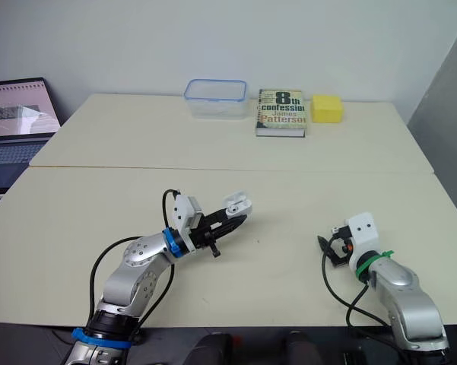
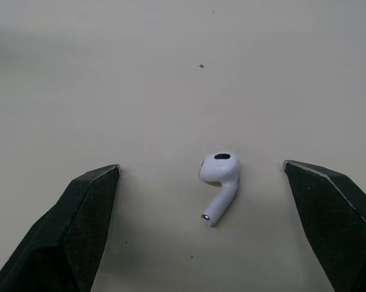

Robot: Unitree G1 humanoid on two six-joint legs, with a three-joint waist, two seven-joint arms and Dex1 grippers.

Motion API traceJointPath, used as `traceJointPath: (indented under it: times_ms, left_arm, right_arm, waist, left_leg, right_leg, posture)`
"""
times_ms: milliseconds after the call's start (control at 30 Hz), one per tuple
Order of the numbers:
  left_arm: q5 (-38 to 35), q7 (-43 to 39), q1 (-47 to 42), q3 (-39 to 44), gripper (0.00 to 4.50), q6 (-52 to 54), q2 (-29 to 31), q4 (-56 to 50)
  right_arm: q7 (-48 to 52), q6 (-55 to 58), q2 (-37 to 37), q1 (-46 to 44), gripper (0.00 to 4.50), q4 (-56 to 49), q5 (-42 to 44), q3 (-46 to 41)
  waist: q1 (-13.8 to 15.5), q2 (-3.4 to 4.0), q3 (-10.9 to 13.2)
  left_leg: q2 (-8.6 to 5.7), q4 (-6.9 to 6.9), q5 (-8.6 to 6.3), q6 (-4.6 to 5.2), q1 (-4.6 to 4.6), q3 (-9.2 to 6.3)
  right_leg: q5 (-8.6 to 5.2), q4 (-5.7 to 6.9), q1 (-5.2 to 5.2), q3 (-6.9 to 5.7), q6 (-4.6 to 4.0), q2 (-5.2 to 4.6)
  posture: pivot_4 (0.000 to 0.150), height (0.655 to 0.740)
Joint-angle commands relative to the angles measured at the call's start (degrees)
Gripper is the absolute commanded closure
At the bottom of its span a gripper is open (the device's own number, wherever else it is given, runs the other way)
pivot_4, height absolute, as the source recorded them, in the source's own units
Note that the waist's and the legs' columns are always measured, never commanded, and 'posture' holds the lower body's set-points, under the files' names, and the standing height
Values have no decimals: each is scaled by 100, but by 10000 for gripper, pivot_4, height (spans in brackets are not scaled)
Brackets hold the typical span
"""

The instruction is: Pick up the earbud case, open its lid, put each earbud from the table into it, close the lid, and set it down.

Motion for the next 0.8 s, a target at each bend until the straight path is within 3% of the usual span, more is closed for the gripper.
traceJointPath:
  times_ms: [33,100,433,600,800]
  left_arm:
    - [-18,47,-13,55,36888,-39,17,-233]
    - [-21,48,-10,51,36888,-35,19,-241]
    - [-47,98,57,47,36888,37,66,-357]
    - [-71,115,125,55,36888,115,104,-479]
    - [-102,196,363,75,36888,273,162,-783]
  right_arm:
    - [-55,-170,38,-146,1721,209,-99,-36]
    - [-32,-85,55,-169,6203,238,-60,-32]
    - [464,508,-299,-99,41049,-282,359,-118]
    - [2020,271,-1525,-121,41071,-637,662,161]
    - [4362,-1209,-3428,62,41071,-406,409,506]
  waist:
    - [0,1,0]
    - [0,1,-1]
    - [6,1,-1]
    - [1,2,0]
    - [3,3,1]
  left_leg:
    - [0,0,0,0,2,0]
    - [0,1,0,0,4,0]
    - [-1,0,0,0,1,-2]
    - [0,0,0,0,0,0]
    - [0,0,-1,1,0,1]
  right_leg:
    - [0,1,1,0,0,0]
    - [0,3,2,0,0,0]
    - [0,0,3,-2,0,-1]
    - [0,-2,1,0,0,0]
    - [-1,-7,2,-2,1,0]
  posture:
    - [1500,7377]
    - [1500,7377]
    - [1500,7377]
    - [1500,7377]
    - [1500,7377]
